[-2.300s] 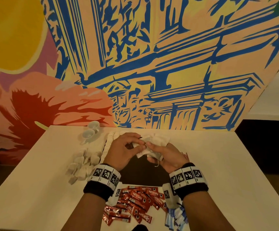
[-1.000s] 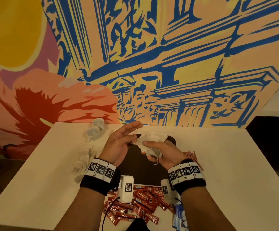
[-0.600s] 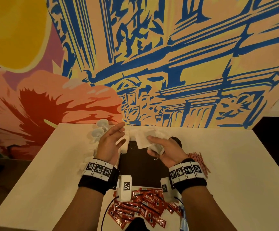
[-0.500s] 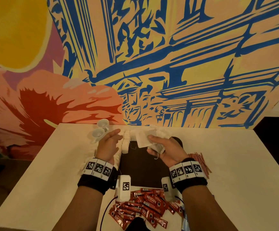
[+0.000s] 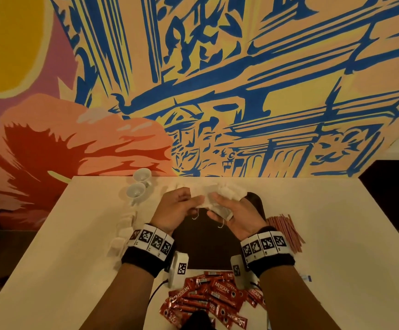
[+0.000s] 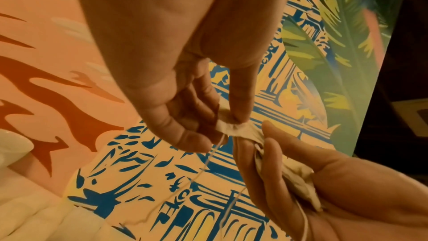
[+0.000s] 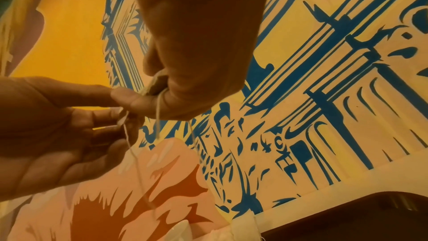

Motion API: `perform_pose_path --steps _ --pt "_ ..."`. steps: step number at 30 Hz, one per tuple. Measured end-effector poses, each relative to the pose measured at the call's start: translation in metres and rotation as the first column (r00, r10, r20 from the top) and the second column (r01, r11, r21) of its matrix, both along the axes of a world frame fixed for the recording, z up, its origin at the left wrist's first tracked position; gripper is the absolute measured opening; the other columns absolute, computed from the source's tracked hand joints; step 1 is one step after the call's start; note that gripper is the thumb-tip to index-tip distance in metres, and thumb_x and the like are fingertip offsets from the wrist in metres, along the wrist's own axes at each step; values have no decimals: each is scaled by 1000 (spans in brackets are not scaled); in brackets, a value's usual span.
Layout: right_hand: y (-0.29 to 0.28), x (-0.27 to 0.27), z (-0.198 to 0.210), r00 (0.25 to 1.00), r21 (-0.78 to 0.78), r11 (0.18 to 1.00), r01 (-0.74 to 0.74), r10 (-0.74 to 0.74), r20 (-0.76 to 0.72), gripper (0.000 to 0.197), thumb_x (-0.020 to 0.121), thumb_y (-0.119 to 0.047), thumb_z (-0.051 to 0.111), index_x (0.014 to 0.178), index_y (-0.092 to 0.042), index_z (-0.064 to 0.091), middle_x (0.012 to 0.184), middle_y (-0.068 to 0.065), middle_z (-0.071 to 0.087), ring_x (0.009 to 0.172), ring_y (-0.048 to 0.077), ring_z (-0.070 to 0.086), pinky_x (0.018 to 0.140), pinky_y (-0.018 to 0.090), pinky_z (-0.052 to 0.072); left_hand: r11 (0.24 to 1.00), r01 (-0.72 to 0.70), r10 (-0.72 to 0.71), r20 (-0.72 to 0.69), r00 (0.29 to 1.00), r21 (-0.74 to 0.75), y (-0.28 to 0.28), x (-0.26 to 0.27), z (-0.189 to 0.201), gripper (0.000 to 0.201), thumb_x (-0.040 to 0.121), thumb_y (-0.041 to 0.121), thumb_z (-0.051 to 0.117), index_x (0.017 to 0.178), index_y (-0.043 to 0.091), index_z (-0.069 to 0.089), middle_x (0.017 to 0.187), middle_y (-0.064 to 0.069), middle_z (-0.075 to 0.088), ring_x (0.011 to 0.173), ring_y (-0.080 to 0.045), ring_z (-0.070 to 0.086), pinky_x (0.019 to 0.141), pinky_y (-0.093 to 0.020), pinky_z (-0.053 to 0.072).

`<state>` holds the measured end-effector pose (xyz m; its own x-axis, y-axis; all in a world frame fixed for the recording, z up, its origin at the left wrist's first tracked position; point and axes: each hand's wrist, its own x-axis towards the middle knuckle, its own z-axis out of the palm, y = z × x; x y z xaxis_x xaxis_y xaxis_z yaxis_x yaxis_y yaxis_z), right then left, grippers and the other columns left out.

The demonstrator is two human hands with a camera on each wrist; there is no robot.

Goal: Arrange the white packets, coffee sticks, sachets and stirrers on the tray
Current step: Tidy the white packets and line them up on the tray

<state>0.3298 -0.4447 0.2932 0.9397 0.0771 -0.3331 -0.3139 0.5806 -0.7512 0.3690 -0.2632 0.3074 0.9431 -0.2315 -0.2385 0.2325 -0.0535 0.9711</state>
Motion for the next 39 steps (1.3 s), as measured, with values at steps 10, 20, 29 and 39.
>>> perform_pose_path --steps 10,20,29,39 --pt "-6 32 -43 964 -17 976 219 -219 -152 49 94 -14 71 137 1 53 112 21 64 84 26 71 59 30 60 964 15 -36 75 997 267 21 104 -17 18 90 12 71 106 3 67 94 -5 74 81 -15 71 70 -23 59" --pt "-6 54 -81 931 -157 973 170 -211 -297 47 93 -14 71 135 -6 52 103 22 70 85 28 71 70 36 59 576 218 -467 97 879 788 23 212 -98 24 90 27 70 109 13 71 106 -1 69 98 -21 63 85 -31 48" --pt "-9 64 -102 918 -242 957 160 -234 -321 48 93 -17 72 136 -9 53 111 22 70 95 30 72 71 35 59 263 396 -702 -107 704 879 -9 243 -178 27 91 30 68 117 21 70 124 -2 66 112 -23 61 89 -29 45" --pt "-14 64 -107 905 -233 950 207 -276 -325 39 94 -10 69 131 -10 56 105 18 71 94 27 72 76 39 60 182 366 -674 -155 722 912 -14 266 -212 38 88 35 71 124 24 65 128 -3 63 113 -27 62 97 -38 51"
